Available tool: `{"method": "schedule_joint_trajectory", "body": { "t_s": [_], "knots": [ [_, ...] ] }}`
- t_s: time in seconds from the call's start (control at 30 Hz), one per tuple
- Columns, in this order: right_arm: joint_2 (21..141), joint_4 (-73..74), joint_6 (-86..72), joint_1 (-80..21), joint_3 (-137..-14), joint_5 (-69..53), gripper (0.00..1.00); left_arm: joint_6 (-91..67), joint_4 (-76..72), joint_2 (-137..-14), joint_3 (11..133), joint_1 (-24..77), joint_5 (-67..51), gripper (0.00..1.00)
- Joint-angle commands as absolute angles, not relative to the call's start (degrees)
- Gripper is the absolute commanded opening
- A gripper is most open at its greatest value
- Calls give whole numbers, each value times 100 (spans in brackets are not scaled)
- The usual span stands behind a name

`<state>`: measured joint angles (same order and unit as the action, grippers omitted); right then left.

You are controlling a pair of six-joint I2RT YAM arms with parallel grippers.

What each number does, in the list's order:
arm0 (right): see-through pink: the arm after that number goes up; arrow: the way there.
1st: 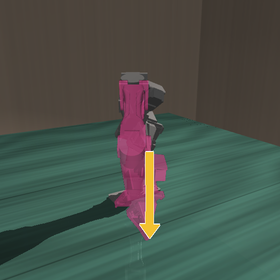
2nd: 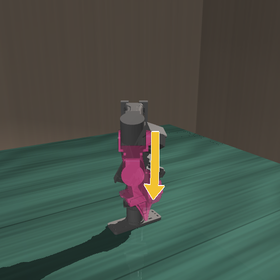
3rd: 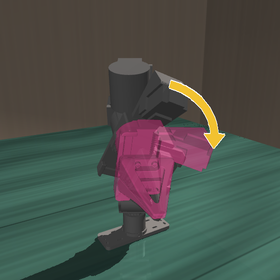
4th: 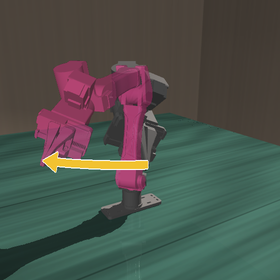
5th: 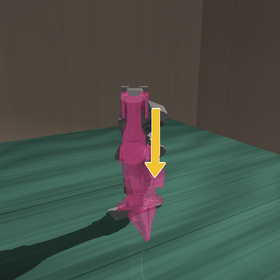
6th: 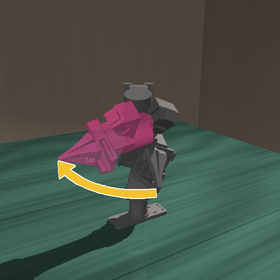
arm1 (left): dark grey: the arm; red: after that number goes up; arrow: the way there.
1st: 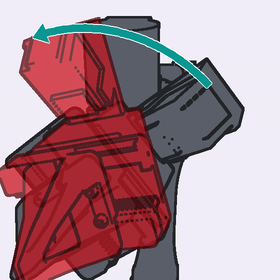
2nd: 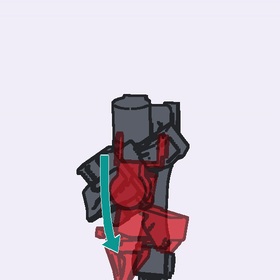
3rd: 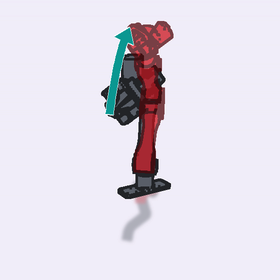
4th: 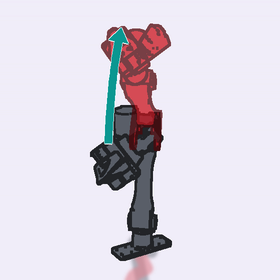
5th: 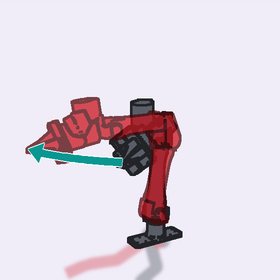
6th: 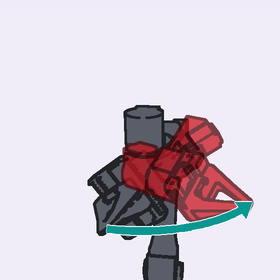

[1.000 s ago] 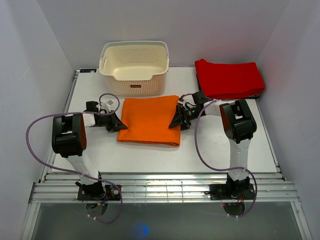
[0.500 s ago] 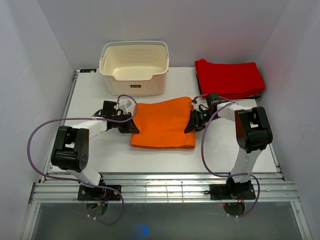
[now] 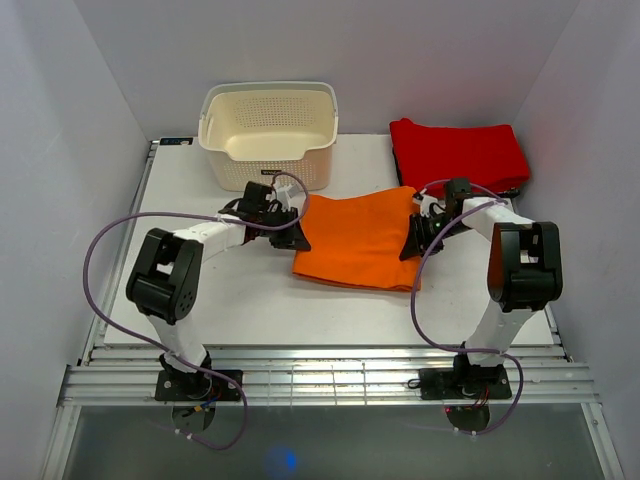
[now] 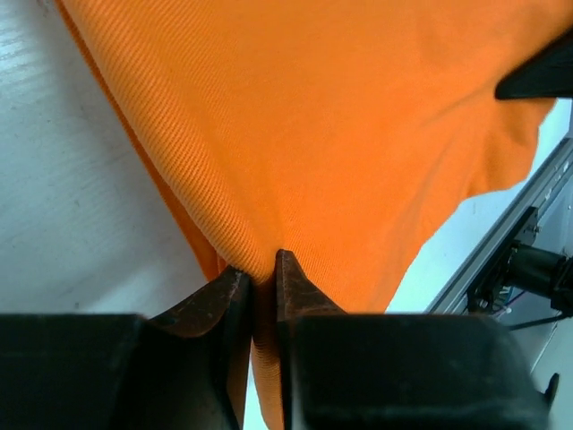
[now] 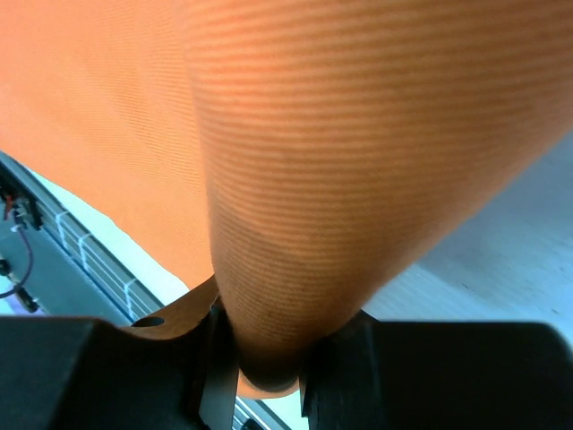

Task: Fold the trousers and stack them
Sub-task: Neatly place the folded trousers to the corner

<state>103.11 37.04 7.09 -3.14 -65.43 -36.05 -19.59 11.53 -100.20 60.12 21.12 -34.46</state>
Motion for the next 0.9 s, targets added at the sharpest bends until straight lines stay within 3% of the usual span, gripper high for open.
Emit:
{"method": "schedule_joint_trajectory", "body": {
  "t_s": [0.0, 0.07, 0.17, 0.2, 0.47, 0.7, 0.73, 0.77, 0.87],
  "knots": [
    [10352, 3762, 1054, -246, -6785, -3313, 8, -2206, 1406, -10352, 6328, 2188, -3113, 30],
    [10528, 3753, 1046, -246, -6785, -3270, 8, -2311, 1476, -10397, 6319, 2302, -2814, 58],
    [10819, 3657, 985, -237, -6707, -3331, 8, -2425, 1617, -10415, 6275, 2434, -2435, 82],
    [10941, 3639, 967, -237, -6689, -3383, 8, -2461, 1730, -10459, 6301, 2469, -2348, 98],
    [11303, 3560, 853, -237, -6724, -3524, 8, -2847, 2267, -10871, 6381, 3119, -1187, 98],
    [11268, 3560, 852, -246, -6741, -3586, 8, -3260, 2479, -11661, 6617, 3463, -1107, 84],
    [11259, 3560, 861, -237, -6715, -3577, 8, -3296, 2487, -11733, 6653, 3463, -1177, 80],
    [11241, 3551, 870, -237, -6706, -3577, 8, -3322, 2452, -11768, 6679, 3463, -1282, 65],
    [11206, 3516, 888, -237, -6662, -3595, 8, -3410, 2303, -11839, 6811, 3489, -1669, 39]
  ]
}}
